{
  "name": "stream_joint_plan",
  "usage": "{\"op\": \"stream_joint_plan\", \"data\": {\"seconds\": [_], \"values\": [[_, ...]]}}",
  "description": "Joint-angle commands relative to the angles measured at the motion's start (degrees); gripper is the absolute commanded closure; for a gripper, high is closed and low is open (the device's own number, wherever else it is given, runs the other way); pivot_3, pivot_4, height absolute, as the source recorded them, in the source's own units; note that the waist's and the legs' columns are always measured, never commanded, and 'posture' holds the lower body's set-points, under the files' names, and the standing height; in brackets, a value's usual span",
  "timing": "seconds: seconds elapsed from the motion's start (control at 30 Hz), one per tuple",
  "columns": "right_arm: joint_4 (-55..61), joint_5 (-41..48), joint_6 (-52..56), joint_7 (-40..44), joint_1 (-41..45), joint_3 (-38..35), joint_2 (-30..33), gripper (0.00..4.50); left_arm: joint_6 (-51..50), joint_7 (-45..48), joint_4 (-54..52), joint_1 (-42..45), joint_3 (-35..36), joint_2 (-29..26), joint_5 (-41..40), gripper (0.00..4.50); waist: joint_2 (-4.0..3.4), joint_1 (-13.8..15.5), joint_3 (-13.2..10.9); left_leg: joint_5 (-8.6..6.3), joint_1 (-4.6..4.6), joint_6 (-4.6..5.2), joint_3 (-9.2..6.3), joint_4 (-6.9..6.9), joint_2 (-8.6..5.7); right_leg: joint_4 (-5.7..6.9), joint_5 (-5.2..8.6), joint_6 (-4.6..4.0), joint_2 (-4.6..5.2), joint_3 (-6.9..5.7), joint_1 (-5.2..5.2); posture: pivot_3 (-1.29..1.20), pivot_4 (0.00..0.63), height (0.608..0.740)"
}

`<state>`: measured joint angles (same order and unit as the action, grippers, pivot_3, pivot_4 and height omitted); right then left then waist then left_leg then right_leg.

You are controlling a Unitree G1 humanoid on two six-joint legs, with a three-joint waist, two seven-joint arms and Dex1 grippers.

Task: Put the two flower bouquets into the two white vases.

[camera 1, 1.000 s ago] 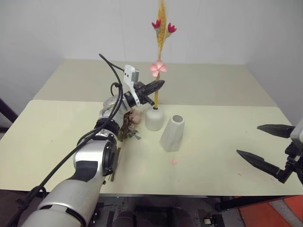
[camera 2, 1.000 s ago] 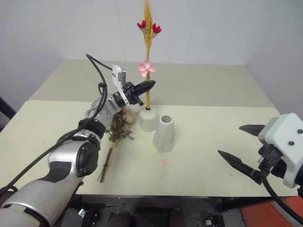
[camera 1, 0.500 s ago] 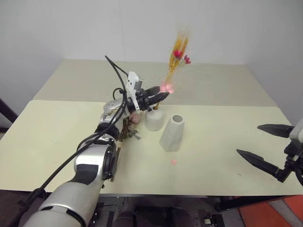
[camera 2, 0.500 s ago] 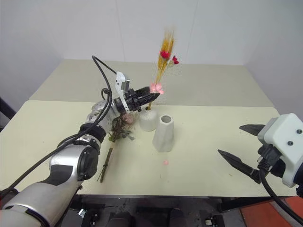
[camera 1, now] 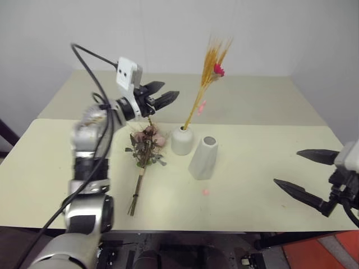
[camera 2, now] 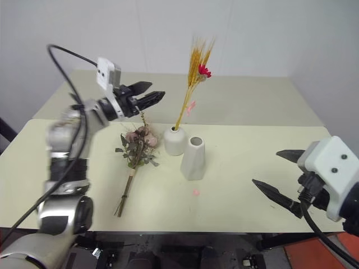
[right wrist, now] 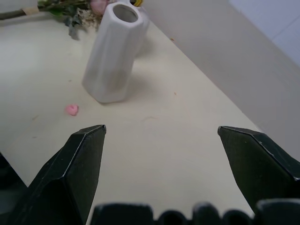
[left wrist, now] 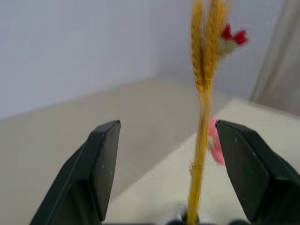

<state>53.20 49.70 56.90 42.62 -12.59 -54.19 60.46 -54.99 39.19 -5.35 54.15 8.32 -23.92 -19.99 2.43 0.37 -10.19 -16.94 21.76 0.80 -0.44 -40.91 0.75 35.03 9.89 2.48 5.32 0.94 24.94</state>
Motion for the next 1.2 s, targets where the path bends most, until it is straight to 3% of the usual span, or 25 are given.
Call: {"op": "stream_joint_plan", "data": {"seconds": [0.03,0.1,0.17,0.3,0.4,0.5,0.67,0.8,0.9,1.17,1.2], "values": [[-3.05,-1.43,-3.52,0.10,2.86,4.33,1.86,0.00,-29.11,-9.25,-14.06,2.70,-4.64,-2.26,0.20,0.99,-0.02,0.27,0.01,0.00,-0.14,0.00,0.00,0.00,-0.01,-0.07,0.02,0.02,0.00,0.01,-0.12,0.00,0.150,0.740],[-5.32,-2.32,-5.20,0.36,5.27,8.21,2.91,0.00,-36.64,-13.24,-16.81,2.82,-8.89,-6.58,-0.27,0.99,0.00,0.12,-0.01,0.00,-0.66,0.00,-0.01,0.08,-0.03,-0.18,0.26,0.31,0.00,-0.05,-0.63,0.00,0.150,0.740],[-7.55,-3.12,-6.80,0.92,7.79,11.81,3.69,0.00,-37.51,-15.04,-18.24,0.68,-10.07,-11.62,-4.60,0.99,-0.01,-0.39,0.00,-0.01,-0.81,-0.01,0.03,0.17,-0.02,-0.15,0.40,0.44,-0.02,0.03,-0.69,0.00,0.150,0.740],[-11.14,-5.24,-9.71,2.61,11.29,17.46,4.73,0.00,-37.51,-19.78,-17.26,-3.02,-9.45,-21.49,-19.67,0.99,-0.02,-1.62,-0.01,0.00,-1.01,-0.02,0.05,0.27,0.10,0.06,0.51,0.18,-0.15,0.09,-0.64,0.00,0.150,0.740],[-13.20,-6.57,-11.16,3.60,13.35,20.37,4.98,0.00,-37.51,-26.81,-16.26,-6.54,-9.11,-27.74,-35.29,0.99,-0.03,-1.39,-0.02,0.00,-1.09,-0.02,0.03,0.40,0.10,0.11,0.50,-0.01,-0.14,0.09,-0.61,0.00,0.150,0.740],[-14.47,-7.45,-12.18,4.42,15.16,22.51,5.04,0.00,-37.51,-36.97,-13.73,-10.09,-7.67,-30.25,-49.99,0.99,-0.03,-0.98,-0.02,0.00,-1.09,-0.02,0.04,0.47,0.07,0.05,0.37,-0.24,-0.05,0.10,-0.62,0.00,0.150,0.740],[-15.38,-7.62,-12.29,5.34,17.65,24.07,5.31,0.00,-37.41,-54.42,-8.40,-13.94,-7.18,-29.91,-67.12,0.99,-0.01,-0.30,-0.02,0.00,-1.03,-0.02,0.00,0.47,0.01,0.00,0.36,-0.26,0.01,0.04,-0.60,0.00,0.150,0.740],[-15.63,-4.99,-10.68,7.91,18.92,23.13,6.37,0.00,-24.63,-70.38,-3.27,-16.97,-14.34,-34.18,-87.80,0.99,-0.02,-0.19,-0.02,0.00,-1.07,-0.03,-0.05,0.52,0.01,0.01,0.35,-0.29,0.04,0.05,-0.59,0.00,0.150,0.740],[-14.54,-3.39,-9.91,10.97,17.83,20.66,7.25,0.00,-20.39,-74.86,-0.91,-16.45,-17.71,-34.55,-92.74,0.99,-0.02,0.01,-0.02,0.00,-1.09,-0.04,-0.04,0.53,0.00,0.01,0.35,-0.33,0.05,0.05,-0.61,0.00,0.150,0.740],[-9.72,-3.30,-7.89,12.11,11.93,15.44,6.42,0.00,-20.72,-76.34,8.73,-10.44,-24.75,-29.73,-93.01,0.99,-0.02,0.61,-0.01,0.03,-1.09,-0.09,0.07,0.56,-0.07,-0.05,0.36,-0.36,0.06,0.01,-0.68,0.00,0.150,0.740],[-9.10,-3.02,-7.40,11.56,11.45,14.86,6.09,0.00,-21.37,-75.81,10.11,-9.44,-25.45,-29.09,-92.70,1.16,-0.02,0.59,-0.01,0.03,-1.10,-0.10,0.07,0.56,-0.07,-0.05,0.36,-0.36,0.05,0.01,-0.68,0.00,0.150,0.740]]}}
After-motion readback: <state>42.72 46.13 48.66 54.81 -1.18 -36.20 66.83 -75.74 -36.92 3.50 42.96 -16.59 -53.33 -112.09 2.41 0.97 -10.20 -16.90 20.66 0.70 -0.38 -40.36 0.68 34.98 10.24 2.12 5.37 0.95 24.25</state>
